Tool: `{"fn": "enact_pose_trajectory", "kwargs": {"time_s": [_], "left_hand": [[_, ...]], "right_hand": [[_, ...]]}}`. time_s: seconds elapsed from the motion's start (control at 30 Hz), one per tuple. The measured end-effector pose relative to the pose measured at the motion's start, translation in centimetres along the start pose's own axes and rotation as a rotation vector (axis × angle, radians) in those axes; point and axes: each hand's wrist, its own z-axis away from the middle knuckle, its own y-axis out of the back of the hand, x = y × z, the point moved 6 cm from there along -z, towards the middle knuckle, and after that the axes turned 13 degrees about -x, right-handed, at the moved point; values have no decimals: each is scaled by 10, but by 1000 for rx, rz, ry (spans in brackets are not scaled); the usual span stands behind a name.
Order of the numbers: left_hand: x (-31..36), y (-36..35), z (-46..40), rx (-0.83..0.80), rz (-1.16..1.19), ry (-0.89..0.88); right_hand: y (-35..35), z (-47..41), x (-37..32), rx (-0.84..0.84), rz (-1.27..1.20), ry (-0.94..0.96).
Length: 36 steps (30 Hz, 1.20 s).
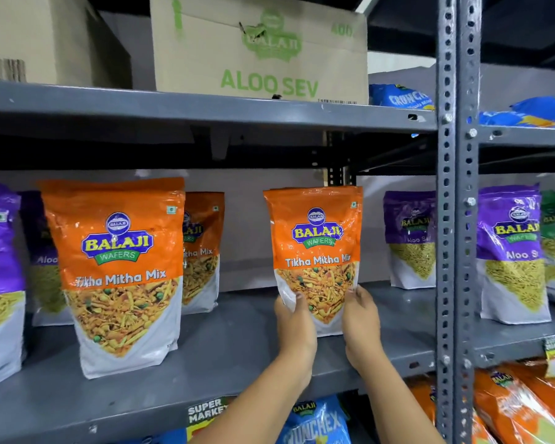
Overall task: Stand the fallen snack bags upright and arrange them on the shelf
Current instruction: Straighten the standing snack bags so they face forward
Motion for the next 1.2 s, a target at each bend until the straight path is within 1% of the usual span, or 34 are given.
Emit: {"fn": "enact_pose_trajectory", "kwargs": {"time_s": [0.1,0.17,0.2,0.27,0.33,0.37,0.4,0.43,0.47,0.5,0.57,0.6,0.63,0.7,0.8,0.93,1.03,1.2], "left_hand": [[7,11,1,-3,20,56],[27,31,13,3,9,18],[41,46,22,27,-1,-62],[75,85,50,115,-81,-312],[102,136,78,243,-166,-574],[112,162,86,310,-192,-666],[117,190,89,367,-196,-722],[119,218,87,421,-174,-718],[120,241,86,451,-130,-682],[117,262,81,470,-108,-613],[102,295,68,472,-142,-423],[93,305,62,431,-135,-315],[84,310,56,369,-124,-230],[74,309,52,261,-124,-146],[80,296,53,183,-207,-137],[78,277,49,59,-225,-28],[75,258,46,-24,-217,-11],[72,244,43,-96,-194,-24]], "right_hand": [[3,-1,3,30,-24,-14],[7,-3,6,72,-23,-27],[8,-1,5,104,11,-28],[10,9,-5,203,111,32],[1,35,-29,311,219,205],[-11,51,-42,330,238,302],[-29,65,-51,299,205,365],[-56,76,-54,193,156,386],[-89,85,-53,31,122,361],[-125,93,-49,-144,107,300],[-190,107,-31,-469,50,105],[-212,113,-23,-570,55,27],[-229,120,-21,-655,82,-10],[-247,130,-22,-738,132,-11],[-248,135,-24,-771,154,14],[-235,131,-17,-632,117,-27],[-225,129,-17,-528,40,-44],[-221,126,-15,-489,9,-41]]}}
